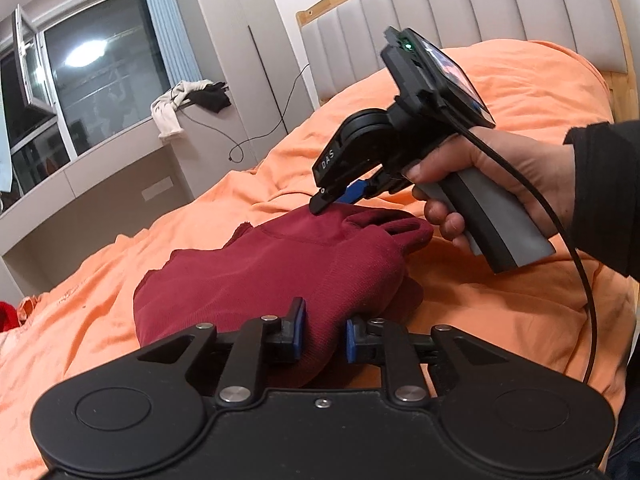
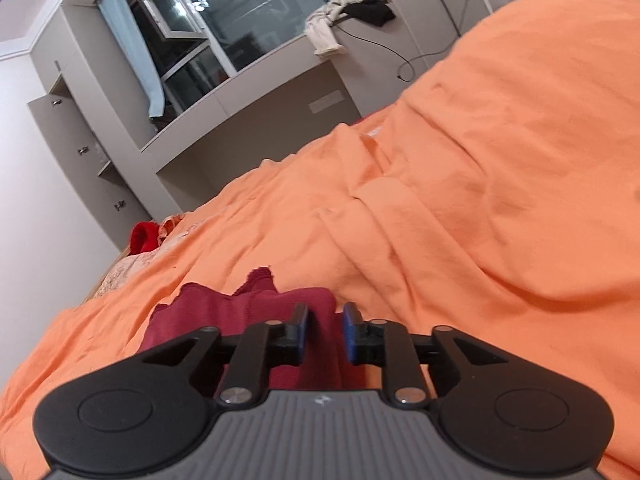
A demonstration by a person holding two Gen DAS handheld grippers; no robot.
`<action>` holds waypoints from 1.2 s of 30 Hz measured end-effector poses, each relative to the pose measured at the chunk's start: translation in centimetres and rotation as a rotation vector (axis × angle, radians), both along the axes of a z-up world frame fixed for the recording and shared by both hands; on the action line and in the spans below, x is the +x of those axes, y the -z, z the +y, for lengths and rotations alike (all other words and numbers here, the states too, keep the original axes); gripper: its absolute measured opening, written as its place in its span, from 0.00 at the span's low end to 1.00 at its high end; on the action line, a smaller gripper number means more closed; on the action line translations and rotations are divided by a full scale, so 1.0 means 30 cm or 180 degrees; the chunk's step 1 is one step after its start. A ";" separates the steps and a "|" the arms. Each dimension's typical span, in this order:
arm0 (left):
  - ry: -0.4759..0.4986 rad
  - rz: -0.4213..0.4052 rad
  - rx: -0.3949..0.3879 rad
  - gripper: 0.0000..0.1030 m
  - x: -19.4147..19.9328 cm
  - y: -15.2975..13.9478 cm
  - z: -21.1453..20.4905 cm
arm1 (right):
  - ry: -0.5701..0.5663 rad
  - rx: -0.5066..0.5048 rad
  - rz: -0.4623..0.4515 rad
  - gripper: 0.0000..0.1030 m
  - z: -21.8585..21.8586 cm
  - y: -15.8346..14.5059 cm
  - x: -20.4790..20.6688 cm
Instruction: Fold small clothes
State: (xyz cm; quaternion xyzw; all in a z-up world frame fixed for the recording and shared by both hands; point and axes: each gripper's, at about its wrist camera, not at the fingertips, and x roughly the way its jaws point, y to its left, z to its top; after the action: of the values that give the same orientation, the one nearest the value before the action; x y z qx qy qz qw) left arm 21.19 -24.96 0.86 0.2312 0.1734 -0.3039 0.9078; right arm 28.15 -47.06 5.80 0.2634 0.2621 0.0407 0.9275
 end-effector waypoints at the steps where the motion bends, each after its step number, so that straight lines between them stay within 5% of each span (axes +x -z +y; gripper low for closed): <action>1: -0.0013 0.0021 -0.0014 0.23 -0.003 0.000 0.000 | 0.0005 0.0025 -0.0001 0.27 -0.004 0.001 -0.001; 4: -0.0035 0.0143 -0.0111 0.28 0.008 -0.017 0.012 | 0.0017 0.0011 -0.0012 0.35 -0.009 -0.003 -0.008; 6: -0.0036 0.0233 -0.0198 0.33 0.021 -0.030 0.025 | 0.0016 -0.0022 -0.0026 0.49 -0.006 -0.009 -0.015; 11: 0.0178 0.0420 -0.0431 0.77 0.009 -0.058 0.044 | 0.0000 -0.0035 -0.0052 0.63 -0.014 -0.016 -0.034; 15: 0.0177 0.0408 -0.0473 0.78 -0.007 -0.076 0.041 | 0.0005 -0.0038 -0.0061 0.76 -0.024 -0.020 -0.047; 20: -0.0075 0.0394 -0.0571 0.96 0.027 -0.118 0.092 | -0.0044 -0.0037 -0.0078 0.88 -0.031 -0.019 -0.080; 24: -0.0302 0.0308 -0.0604 0.99 0.058 -0.149 0.144 | -0.0101 -0.0193 -0.0123 0.98 -0.014 -0.027 -0.120; 29: -0.0684 0.0323 -0.0784 0.99 0.110 -0.173 0.247 | -0.0184 -0.0326 -0.0201 1.00 0.015 -0.051 -0.183; 36: -0.1162 0.0661 -0.1132 0.99 0.201 -0.131 0.399 | -0.0297 -0.0573 -0.0198 1.00 0.067 -0.095 -0.230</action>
State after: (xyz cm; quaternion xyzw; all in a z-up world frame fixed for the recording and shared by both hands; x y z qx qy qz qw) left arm 27.23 -12.98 4.80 0.0007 0.2483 -0.1830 0.9512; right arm 21.24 -45.05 8.64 0.1650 0.2477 0.0683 0.9522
